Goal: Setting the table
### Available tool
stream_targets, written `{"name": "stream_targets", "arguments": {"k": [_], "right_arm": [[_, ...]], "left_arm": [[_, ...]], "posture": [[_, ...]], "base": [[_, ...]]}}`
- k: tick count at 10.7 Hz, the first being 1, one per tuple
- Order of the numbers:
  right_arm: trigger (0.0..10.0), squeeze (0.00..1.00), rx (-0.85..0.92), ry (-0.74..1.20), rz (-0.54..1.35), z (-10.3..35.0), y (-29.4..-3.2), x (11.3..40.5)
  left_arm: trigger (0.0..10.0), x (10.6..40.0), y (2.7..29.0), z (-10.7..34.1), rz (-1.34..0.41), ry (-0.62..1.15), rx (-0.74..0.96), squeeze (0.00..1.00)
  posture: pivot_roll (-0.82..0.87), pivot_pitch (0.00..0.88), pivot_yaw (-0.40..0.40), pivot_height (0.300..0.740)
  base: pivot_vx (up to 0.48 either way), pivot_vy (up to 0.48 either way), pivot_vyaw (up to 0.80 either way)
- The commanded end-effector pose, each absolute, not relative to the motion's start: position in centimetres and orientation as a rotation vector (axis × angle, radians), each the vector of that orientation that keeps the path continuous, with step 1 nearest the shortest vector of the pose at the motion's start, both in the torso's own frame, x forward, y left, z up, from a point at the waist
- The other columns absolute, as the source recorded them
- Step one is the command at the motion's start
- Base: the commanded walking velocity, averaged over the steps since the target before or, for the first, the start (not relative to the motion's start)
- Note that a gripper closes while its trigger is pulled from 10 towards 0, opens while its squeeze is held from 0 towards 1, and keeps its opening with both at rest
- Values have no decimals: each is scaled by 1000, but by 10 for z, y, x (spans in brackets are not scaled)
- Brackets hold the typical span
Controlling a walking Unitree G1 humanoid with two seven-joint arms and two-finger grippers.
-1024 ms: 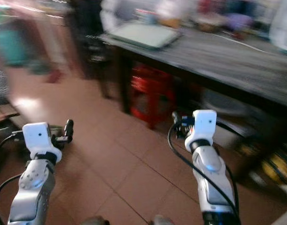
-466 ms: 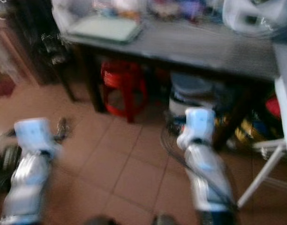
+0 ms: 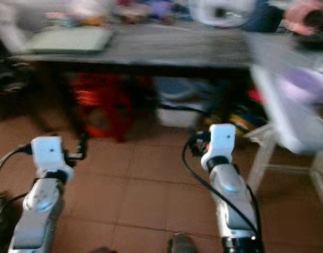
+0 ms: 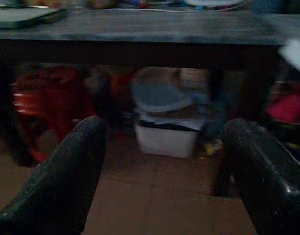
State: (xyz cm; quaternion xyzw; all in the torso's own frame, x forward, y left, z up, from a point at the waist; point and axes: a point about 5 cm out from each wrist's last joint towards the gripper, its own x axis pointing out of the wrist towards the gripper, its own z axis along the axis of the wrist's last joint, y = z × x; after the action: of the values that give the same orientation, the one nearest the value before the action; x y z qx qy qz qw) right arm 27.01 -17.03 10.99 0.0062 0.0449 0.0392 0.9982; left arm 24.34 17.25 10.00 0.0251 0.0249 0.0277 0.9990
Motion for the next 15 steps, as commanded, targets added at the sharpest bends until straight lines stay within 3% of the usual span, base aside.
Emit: {"name": "stream_targets", "arguments": {"k": [1,9,10,11,12,13,14,15], "right_arm": [[10000,0,9,67,85,116,-170,273],[10000,0,-13,35,113,122,-165,273],[10000,1000,-22,13,105,126,-164,275],[10000,1000,-32,6,97,127,-165,275],[10000,929,-27,8,86,128,-166,277],[10000,63,-26,8,84,128,-167,278],[10000,0,-27,7,83,129,-167,278],[10000,0,-27,6,84,129,-167,278]], "left_arm": [[10000,244,174,103,57,42,56,0],[10000,241,160,112,-33,23,27,0],[10000,243,158,115,-47,16,29,0],[10000,243,158,115,-50,15,30,0],[10000,243,157,115,-55,18,35,0],[10000,242,157,115,-60,23,43,0],[10000,242,156,115,-67,22,55,0],[10000,242,155,116,-71,20,54,0]], "posture": [[5,24,36,740],[7,36,38,740],[5,37,41,740],[5,36,43,740],[5,39,44,740],[6,42,46,740],[8,45,47,740],[9,45,48,740]], "base": [[0,-480,0],[0,-461,0],[262,-398,0],[262,-398,0],[281,-386,0],[465,0,0],[480,0,0],[480,0,0]]}}
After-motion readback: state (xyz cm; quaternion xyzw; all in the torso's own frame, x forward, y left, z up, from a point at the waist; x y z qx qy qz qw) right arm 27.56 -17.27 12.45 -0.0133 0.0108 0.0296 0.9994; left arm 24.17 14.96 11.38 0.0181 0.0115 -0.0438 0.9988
